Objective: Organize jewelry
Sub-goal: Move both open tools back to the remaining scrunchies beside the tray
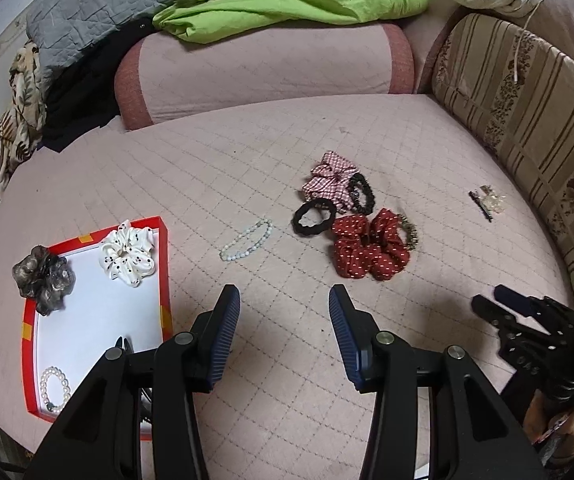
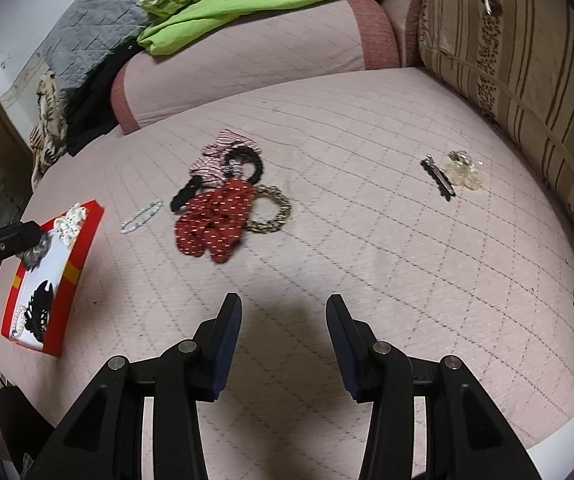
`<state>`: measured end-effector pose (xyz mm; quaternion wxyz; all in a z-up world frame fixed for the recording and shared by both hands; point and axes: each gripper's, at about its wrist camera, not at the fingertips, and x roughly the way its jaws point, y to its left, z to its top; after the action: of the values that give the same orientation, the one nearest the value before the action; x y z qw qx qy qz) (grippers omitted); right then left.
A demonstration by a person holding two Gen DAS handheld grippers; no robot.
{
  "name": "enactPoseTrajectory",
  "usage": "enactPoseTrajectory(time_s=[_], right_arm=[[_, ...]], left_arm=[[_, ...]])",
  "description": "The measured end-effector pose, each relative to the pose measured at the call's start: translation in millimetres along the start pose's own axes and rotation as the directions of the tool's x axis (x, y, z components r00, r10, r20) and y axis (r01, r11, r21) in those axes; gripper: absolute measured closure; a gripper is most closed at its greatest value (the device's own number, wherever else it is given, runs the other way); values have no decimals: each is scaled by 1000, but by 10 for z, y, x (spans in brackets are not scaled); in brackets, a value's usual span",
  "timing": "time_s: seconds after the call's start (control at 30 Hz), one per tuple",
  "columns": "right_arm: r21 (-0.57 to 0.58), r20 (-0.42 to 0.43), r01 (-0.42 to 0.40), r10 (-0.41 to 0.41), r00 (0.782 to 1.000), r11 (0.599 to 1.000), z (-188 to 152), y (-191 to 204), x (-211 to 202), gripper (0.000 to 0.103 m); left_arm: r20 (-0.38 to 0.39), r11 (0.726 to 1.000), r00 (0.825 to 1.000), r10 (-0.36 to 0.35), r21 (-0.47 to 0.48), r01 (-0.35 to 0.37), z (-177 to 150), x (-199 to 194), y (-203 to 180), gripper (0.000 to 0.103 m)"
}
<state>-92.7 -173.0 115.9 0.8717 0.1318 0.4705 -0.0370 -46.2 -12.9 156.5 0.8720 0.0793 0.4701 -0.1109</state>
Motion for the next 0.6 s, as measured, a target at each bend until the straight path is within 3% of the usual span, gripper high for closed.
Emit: enactPoseTrajectory(time_s=[0.4, 0.6], right_arm=[[64, -14, -4, 5, 1000, 998, 190, -285, 232, 55], [72, -7, -126, 126, 992, 989, 309, -115, 407, 49]], left_arm=[[-80, 994, 996, -43, -105, 35, 52, 592, 273, 57], [-95, 992, 993, -76, -107, 66, 178, 952, 218, 57]])
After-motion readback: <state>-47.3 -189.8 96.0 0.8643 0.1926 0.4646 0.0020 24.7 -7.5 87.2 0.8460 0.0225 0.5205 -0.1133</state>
